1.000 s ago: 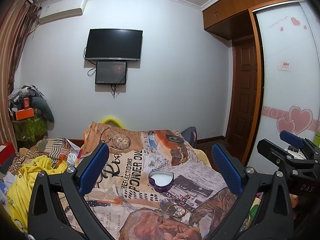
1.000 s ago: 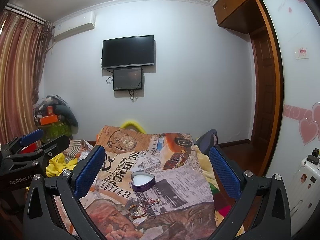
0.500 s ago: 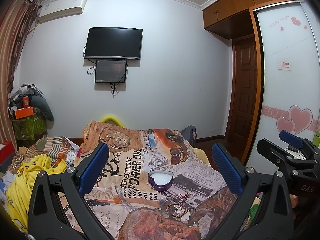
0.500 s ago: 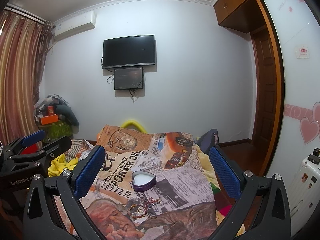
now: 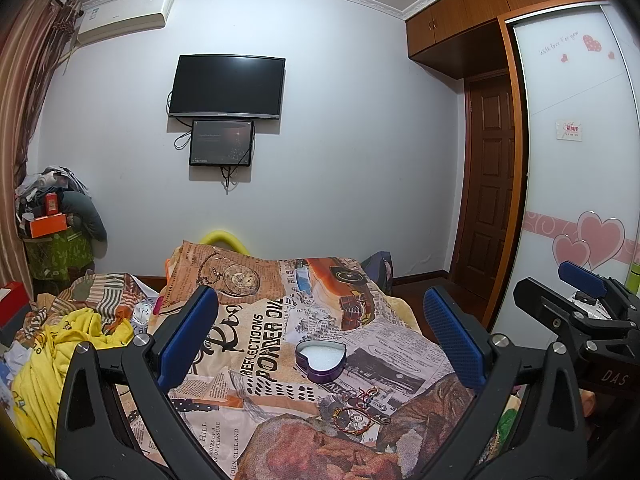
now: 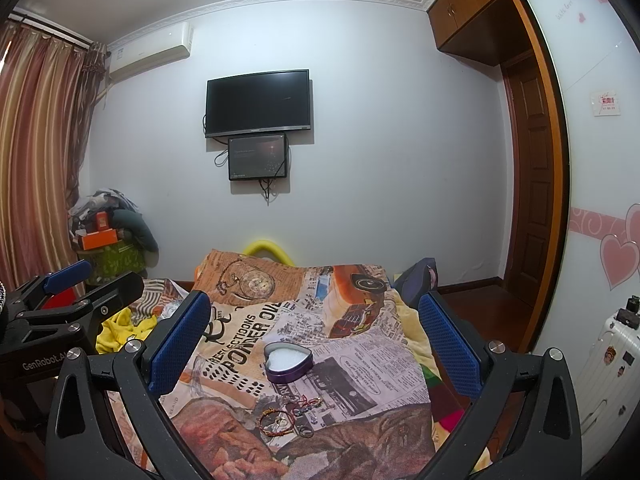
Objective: Organize jewelry
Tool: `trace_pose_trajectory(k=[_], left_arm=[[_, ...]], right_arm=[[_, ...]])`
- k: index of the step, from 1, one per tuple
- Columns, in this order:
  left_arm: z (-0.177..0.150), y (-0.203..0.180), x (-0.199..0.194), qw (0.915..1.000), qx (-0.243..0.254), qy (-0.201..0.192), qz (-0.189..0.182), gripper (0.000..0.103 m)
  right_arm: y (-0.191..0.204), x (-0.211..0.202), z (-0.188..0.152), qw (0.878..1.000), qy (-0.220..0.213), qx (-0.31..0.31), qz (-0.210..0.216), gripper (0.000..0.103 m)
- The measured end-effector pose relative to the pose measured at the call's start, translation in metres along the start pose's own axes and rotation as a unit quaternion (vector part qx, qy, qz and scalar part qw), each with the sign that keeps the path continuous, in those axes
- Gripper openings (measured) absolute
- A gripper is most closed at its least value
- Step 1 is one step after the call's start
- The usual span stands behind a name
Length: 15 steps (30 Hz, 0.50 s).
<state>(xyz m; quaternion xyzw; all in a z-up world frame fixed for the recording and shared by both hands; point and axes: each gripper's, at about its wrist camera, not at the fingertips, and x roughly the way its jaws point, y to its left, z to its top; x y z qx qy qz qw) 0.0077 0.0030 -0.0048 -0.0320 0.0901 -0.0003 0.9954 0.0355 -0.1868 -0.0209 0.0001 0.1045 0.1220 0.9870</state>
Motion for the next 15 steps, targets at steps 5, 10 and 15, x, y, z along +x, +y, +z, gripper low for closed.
trace_pose_trajectory(k=[5,10,15], left_arm=[[0.0002,0.0004,-0.0002,1.0,0.0,0.0,0.0,0.103],[0.0002,0.0005,-0.0001,1.0,0.0,0.0,0.0,0.103],[-0.0008,0.0004,0.0003,1.0,0.0,0.001,0.0,0.103]], right_arm=[[0.0004,-0.0005,0.0003,1.0,0.0,0.0,0.0,0.103],[-0.0003,0.0004,0.0003,1.0,0.001,0.0,0.0,0.103],[-0.0009,0.0007,-0.0001,1.0,0.001,0.0,0.0,0.103]])
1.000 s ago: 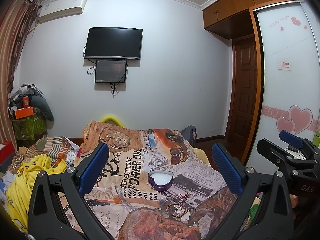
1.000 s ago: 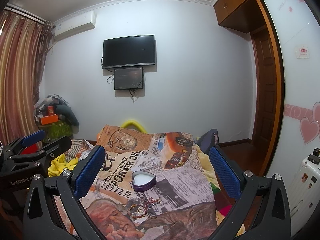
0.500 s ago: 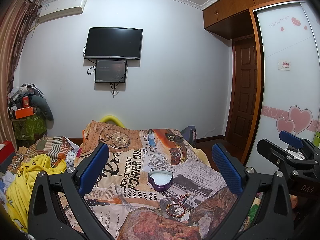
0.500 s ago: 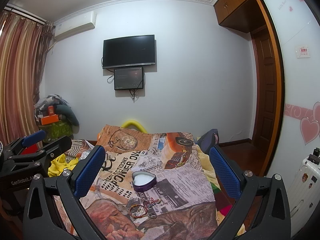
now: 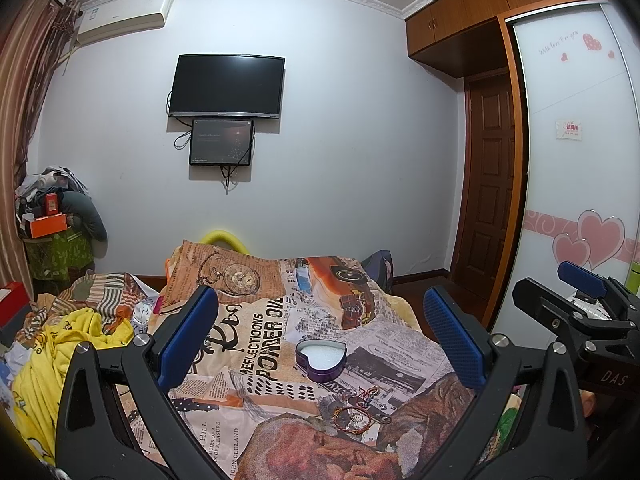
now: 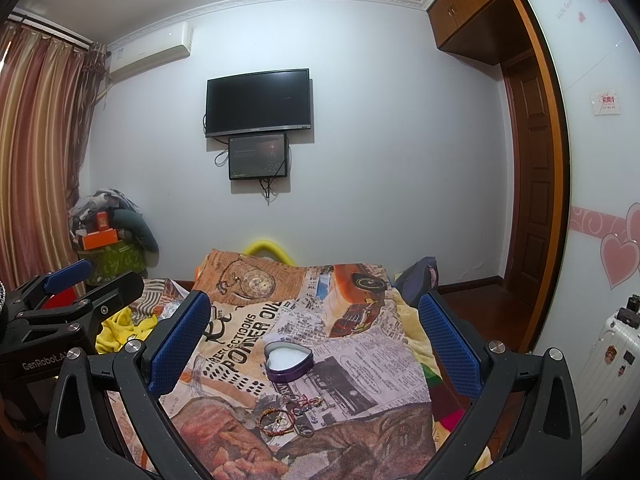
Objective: Organize jewelry
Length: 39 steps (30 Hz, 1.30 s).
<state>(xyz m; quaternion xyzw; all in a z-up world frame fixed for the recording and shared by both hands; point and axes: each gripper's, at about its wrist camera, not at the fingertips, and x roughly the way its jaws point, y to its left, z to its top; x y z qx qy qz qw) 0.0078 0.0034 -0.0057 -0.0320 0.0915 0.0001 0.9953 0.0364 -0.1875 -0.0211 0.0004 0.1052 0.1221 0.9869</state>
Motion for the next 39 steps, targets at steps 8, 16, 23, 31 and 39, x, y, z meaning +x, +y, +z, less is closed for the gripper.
trace_pose_trajectory(k=[8,16,23,31,39], left_arm=[[-0.003,0.0,0.005,1.0,0.0,0.007,0.0,0.103],[-0.011,0.002,0.027,0.9993,0.002,0.038,0.005,0.103],[-0.035,0.005,0.074,0.9926,0.014,0.12,0.004,0.103],[-0.079,0.013,0.131,0.9756,0.024,0.218,0.0,0.089],[-0.116,0.013,0.17,0.9537,0.021,0.299,-0.027,0.062]], right_arm=[[0.001,-0.001,-0.001,1.0,0.003,0.0,0.0,0.103],[-0.004,0.012,-0.006,1.0,0.028,0.002,-0.004,0.103],[-0.014,0.036,-0.02,0.997,0.075,0.006,-0.011,0.103],[-0.027,0.068,-0.051,0.989,0.146,0.008,-0.009,0.101],[-0.039,0.1,-0.079,0.974,0.223,0.021,0.032,0.074]])
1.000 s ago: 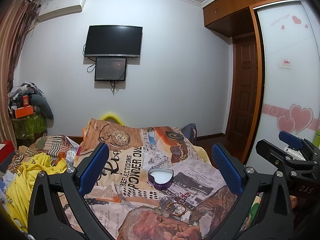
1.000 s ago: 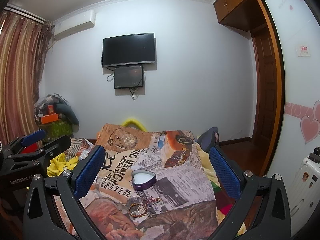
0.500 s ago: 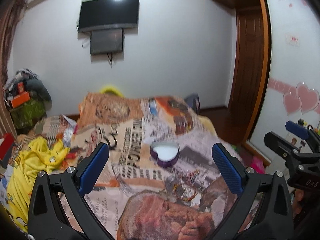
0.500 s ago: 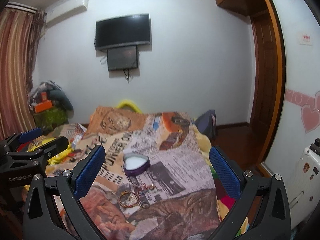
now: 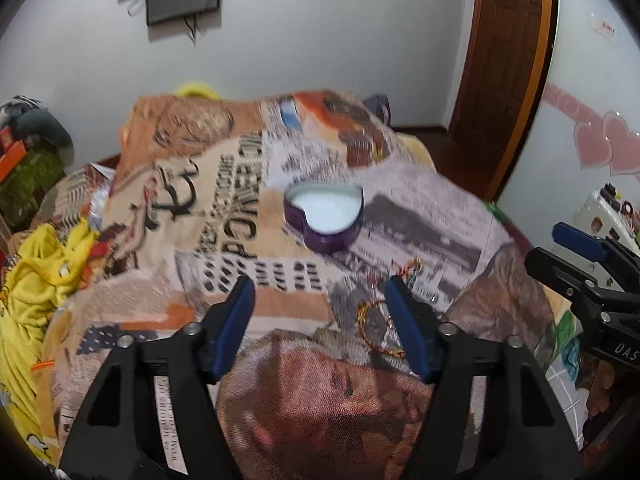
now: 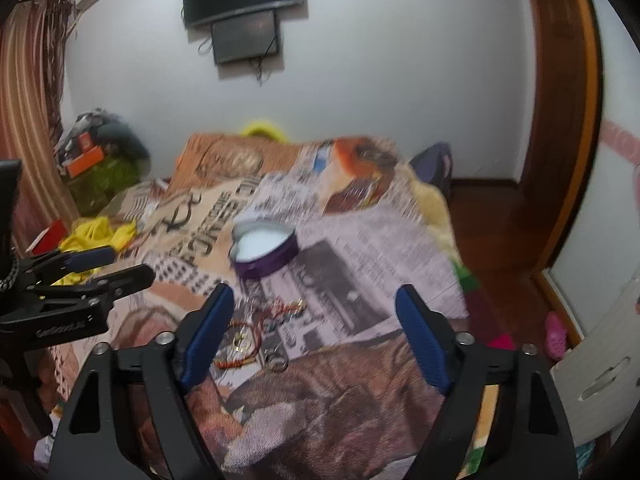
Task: Organize jewelry
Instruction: 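Move the left tool to the orange braided bracelet while the right tool reaches a silver ring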
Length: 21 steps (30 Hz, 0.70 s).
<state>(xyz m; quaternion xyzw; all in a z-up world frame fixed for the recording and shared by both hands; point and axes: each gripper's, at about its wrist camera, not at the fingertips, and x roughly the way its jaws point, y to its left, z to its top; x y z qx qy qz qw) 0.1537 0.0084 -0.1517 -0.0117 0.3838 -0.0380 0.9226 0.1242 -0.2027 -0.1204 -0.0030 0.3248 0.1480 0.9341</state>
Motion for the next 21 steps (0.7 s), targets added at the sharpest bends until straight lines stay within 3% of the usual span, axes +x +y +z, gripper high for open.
trace_pose_trajectory(k=[5,10,16,21], left_arm=[[-0.009,-0.002,0.026,0.9988,0.007,0.047,-0.007,0.049],[-0.016,-0.006,0.05,0.9953,0.008,0.091,-0.032,0.042],[-0.021,-0.015,0.064,0.9925,0.019,0.111,-0.048,0.039],[-0.024,-0.018,0.076,0.9896,0.023,0.127,-0.063,0.028]], right_arm=[[-0.001,0.022,-0.014,0.999,0.045,-0.003,0.03,0.058],[-0.002,0.041,-0.026,0.995,0.085,0.002,0.058,0.052],[0.003,0.057,-0.037,0.99,0.121,-0.003,0.077,0.044],[0.009,0.066,-0.043,0.986,0.138,-0.014,0.087,0.039]])
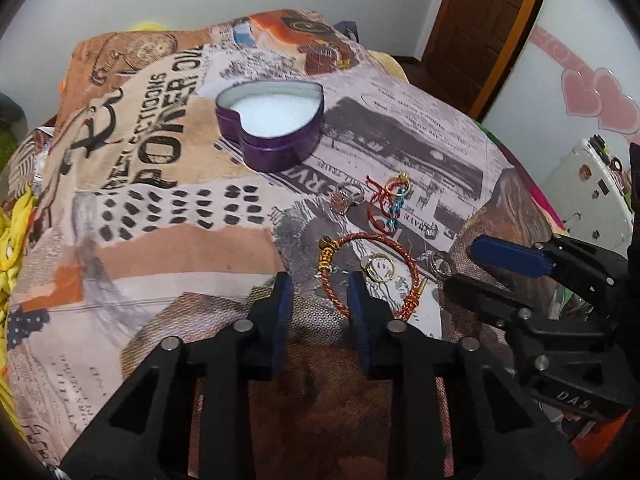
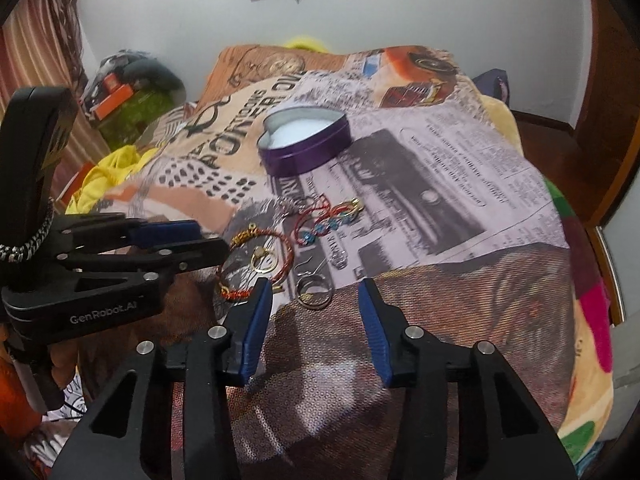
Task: Organize jewelry
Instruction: 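Move the left tool to the orange braided bracelet while the right tool reaches a silver ring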
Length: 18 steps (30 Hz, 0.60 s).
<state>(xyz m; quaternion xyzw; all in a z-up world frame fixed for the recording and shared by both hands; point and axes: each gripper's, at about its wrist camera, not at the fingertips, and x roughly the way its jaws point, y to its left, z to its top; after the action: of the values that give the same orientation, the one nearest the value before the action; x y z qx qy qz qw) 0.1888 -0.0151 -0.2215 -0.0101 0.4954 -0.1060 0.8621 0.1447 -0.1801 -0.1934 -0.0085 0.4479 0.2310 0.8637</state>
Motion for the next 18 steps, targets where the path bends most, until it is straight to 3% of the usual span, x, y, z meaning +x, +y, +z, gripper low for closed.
trace_pose_trajectory(k=[3,9,11,18], left_arm=[[0.001,0.0,0.004,1.0,-0.001,-0.001,-0.007,0.025],[0.003,0.005,0.012,0.9995,-0.018,0.0,-0.027,0.009],[0.004,0.007,0.013,0.9993,-0.024,-0.001,-0.029,0.003],[0.003,0.008,0.007,0.9993,-0.028,-0.012,-0.022,0.002]], right_arm=[[0.001,0.007,0.0,1.0,0.01,-0.004,0.001,0.034],[0.003,0.014,-0.002,1.0,0.019,-0.007,0.004,0.026],[0.003,0.016,-0.002,1.0,0.02,-0.008,0.004,0.018],[0.004,0.016,0.0,1.0,0.018,-0.006,0.003,0.018]])
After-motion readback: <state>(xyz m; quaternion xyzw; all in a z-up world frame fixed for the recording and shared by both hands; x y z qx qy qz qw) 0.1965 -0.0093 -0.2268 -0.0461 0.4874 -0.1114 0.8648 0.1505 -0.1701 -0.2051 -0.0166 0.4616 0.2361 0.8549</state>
